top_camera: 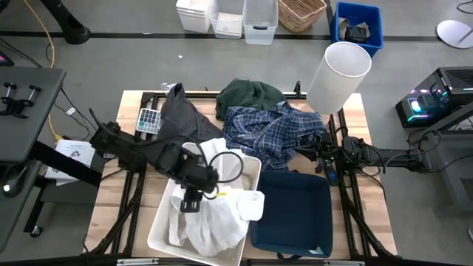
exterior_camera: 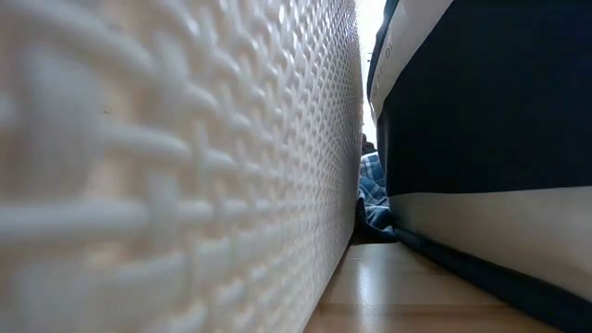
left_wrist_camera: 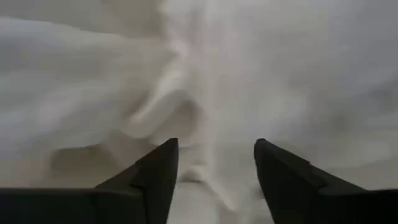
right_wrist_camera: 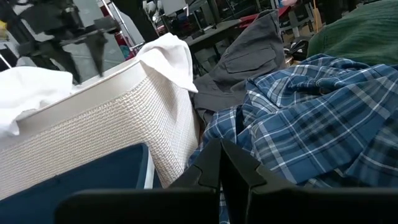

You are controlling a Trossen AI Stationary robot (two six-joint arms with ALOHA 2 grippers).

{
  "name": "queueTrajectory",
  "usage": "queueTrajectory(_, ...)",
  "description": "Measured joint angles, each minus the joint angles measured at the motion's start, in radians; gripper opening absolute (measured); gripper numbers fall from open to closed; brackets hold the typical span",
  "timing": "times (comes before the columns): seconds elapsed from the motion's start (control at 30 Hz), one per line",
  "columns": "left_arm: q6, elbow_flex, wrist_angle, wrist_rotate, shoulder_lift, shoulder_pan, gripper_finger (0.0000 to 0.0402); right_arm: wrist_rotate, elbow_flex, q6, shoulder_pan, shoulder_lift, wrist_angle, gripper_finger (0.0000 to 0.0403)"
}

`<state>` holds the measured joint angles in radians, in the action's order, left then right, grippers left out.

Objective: Sort clothes
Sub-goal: Put the white polo shirt into the laundry bin

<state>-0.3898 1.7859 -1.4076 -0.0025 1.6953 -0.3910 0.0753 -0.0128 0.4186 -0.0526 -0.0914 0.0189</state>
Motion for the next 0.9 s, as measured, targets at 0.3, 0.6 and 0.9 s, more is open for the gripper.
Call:
queueTrajectory(0.3,0.007,-0.324,0.291,-0.146,-0.373,0.048,0.0238,0.0,0.0,0.0,0.0,0.0,0.0,0.0)
queueTrajectory(0.6,0.114,-0.382,0.449,0.022,-0.396,0.492,0.0239,0.0,0.0,0.0,0.0,0.0,0.0,0.0)
queueTrajectory(0.9,0.033,-0.383,0.484,0.491,-0.212,0.723,0.0239,0.0,0.0,0.0,0.0,0.0,0.0,0.0)
